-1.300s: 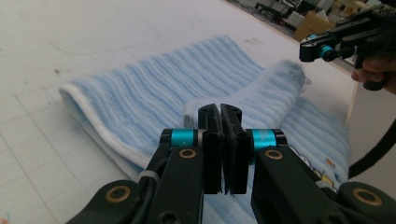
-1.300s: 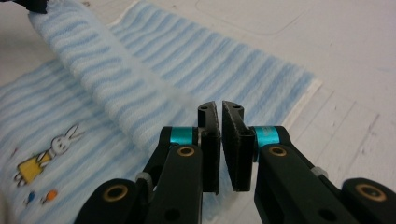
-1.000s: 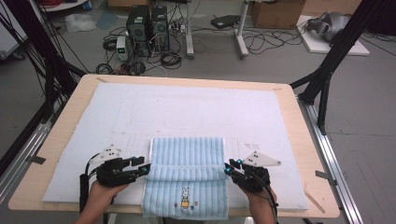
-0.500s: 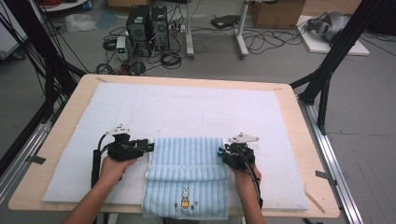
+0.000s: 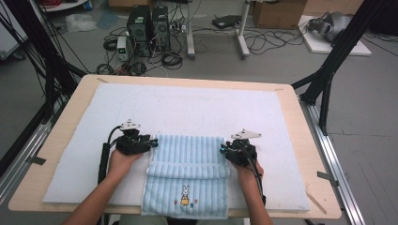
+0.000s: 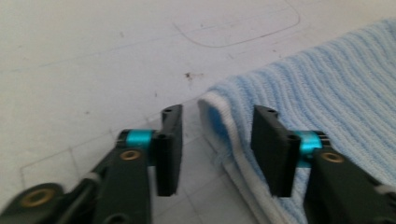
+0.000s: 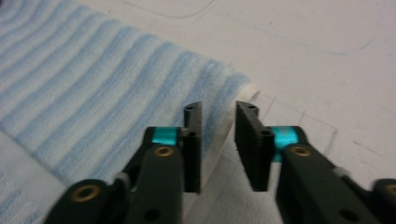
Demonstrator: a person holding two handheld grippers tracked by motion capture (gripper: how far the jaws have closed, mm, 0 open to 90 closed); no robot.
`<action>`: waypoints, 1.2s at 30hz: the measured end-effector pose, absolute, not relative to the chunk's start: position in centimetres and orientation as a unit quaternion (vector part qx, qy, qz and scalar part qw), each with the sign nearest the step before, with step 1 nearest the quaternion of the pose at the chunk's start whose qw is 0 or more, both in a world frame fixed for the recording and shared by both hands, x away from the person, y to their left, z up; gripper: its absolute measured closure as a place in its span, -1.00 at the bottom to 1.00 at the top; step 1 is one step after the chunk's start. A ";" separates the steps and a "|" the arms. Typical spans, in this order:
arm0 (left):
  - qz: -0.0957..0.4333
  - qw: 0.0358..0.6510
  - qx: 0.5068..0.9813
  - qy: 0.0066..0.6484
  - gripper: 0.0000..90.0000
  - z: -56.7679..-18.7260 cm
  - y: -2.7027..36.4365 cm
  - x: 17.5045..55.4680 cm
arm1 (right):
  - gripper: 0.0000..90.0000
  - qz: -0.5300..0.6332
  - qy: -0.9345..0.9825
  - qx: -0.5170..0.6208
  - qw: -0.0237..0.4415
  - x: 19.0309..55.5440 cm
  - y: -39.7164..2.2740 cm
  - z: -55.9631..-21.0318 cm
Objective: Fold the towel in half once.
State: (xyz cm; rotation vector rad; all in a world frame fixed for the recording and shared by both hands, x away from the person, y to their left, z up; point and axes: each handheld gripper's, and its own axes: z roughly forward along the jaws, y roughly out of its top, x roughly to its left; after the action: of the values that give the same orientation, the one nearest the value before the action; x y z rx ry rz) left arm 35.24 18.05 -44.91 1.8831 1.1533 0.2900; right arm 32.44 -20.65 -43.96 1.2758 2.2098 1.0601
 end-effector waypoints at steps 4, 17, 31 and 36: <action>0.091 0.445 0.769 0.450 0.06 -45.0 17.5 35.0 | 0.22 0.361 0.792 0.462 0.172 32.9 -20.5 -44.4; 0.099 0.459 0.765 0.441 0.89 -44.9 17.0 36.7 | 0.90 0.366 0.806 0.429 0.179 34.1 -19.7 -44.4; 0.109 0.500 0.736 0.444 0.88 -44.6 17.2 41.3 | 0.90 0.365 0.785 0.449 0.220 39.6 -19.6 -43.3; 0.126 0.507 0.733 0.436 0.88 -44.1 17.4 42.2 | 0.90 0.365 0.781 0.450 0.233 40.8 -19.1 -43.1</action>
State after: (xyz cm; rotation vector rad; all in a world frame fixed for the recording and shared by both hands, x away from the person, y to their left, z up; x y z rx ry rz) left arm 42.23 17.37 -44.10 1.7673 1.0501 0.3032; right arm 40.77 -19.15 -43.08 1.2371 2.1443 1.0037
